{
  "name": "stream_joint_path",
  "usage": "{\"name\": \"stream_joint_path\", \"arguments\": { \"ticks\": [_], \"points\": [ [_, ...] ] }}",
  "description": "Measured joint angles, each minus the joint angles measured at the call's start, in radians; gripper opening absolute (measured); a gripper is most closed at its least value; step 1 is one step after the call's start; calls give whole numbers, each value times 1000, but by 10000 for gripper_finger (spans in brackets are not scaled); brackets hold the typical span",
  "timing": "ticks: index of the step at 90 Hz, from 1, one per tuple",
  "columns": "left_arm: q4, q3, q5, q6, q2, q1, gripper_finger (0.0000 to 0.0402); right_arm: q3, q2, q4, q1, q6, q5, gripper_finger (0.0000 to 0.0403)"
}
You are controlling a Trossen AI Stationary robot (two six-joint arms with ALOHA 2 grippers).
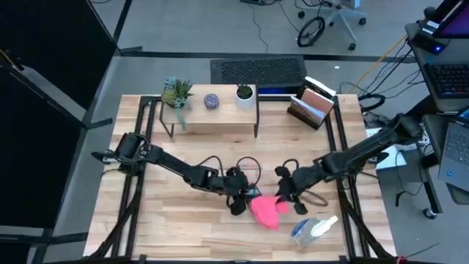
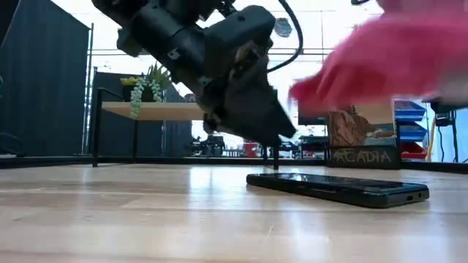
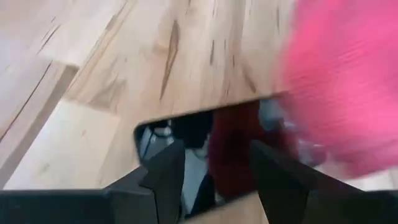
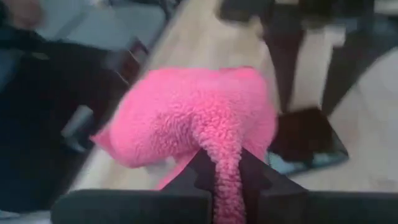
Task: Apply microfiber cloth
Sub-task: Wipe the front of the cellphone using the pink microfiber cloth
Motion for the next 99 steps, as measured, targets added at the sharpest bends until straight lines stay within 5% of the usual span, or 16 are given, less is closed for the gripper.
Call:
{"name": "stream_joint_path", "arguments": {
  "ticks": [24,48,75,86,99],
  "points": [
    [4,5,-49,-9,97,30,164,1,224,201,-16,-125,26,4],
    [-24,7,-54,-30,124,42,164,3,389,225,-39,-94,118,4],
    [-26,5,-60,-28,125,46,164,3,357,164,58,-56,5,4],
    [-25,4,-60,-28,125,48,164,2,332,88,69,-49,-121,4],
    [-25,3,-61,-28,125,48,164,5,253,81,53,-39,-121,4]
  ]
}}
